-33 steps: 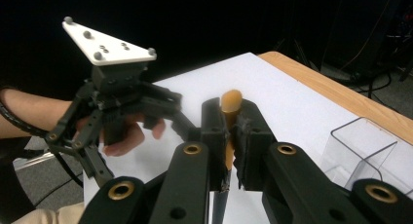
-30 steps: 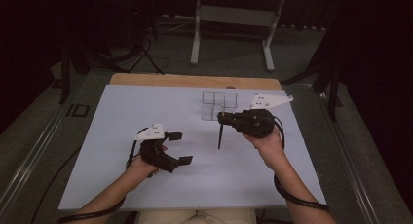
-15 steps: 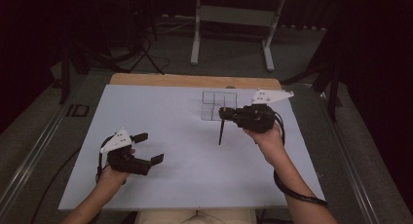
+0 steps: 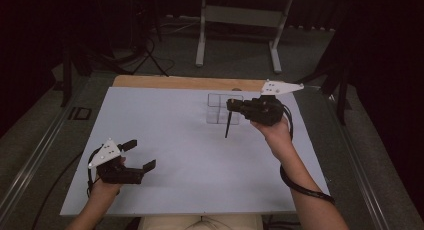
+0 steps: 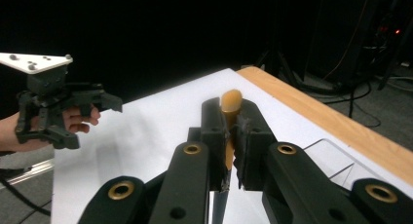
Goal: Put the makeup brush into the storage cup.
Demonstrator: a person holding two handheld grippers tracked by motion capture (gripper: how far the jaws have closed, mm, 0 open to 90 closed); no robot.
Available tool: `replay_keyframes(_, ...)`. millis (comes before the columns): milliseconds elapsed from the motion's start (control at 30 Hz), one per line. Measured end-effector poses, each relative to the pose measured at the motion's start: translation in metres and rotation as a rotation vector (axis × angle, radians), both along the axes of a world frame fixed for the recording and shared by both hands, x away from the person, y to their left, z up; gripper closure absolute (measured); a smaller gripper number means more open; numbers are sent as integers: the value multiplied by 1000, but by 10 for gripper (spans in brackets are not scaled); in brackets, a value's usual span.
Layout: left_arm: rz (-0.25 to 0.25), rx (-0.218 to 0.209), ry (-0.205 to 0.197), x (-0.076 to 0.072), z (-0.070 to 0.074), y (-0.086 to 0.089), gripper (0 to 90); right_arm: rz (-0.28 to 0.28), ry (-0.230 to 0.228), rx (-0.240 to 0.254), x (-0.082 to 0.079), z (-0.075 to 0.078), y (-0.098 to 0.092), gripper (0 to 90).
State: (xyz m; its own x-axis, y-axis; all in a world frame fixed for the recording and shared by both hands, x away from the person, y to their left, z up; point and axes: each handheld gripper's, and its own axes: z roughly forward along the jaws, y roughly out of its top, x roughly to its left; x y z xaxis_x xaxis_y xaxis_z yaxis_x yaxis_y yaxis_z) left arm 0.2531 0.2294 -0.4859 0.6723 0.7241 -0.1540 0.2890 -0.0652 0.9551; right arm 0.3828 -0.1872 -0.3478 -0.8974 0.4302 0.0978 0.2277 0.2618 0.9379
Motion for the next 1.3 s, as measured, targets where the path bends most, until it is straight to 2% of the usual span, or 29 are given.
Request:
replay_keyframes(67,3,-5,-4,0,0,1,19,-4,-7,-1,2,2,1,838)
replay_keyframes(100,3,-21,-34,-1,0,2,19,-4,-12,0,3,3,1,839)
replay_keyframes(167,-1,-27,-48,-2,0,4,19,-7,-18,0,10,9,3,838)
replay_keyframes(500,20,-28,-51,-2,-4,6,19,-31,-41,-6,27,25,8,839)
replay_keyframes(1000,0,-29,-44,-4,-7,7,19,-71,-59,-31,57,36,19,838)
replay_keyframes(1300,-5,-24,-45,-5,-7,6,19,-127,-63,-6,74,39,18,838)
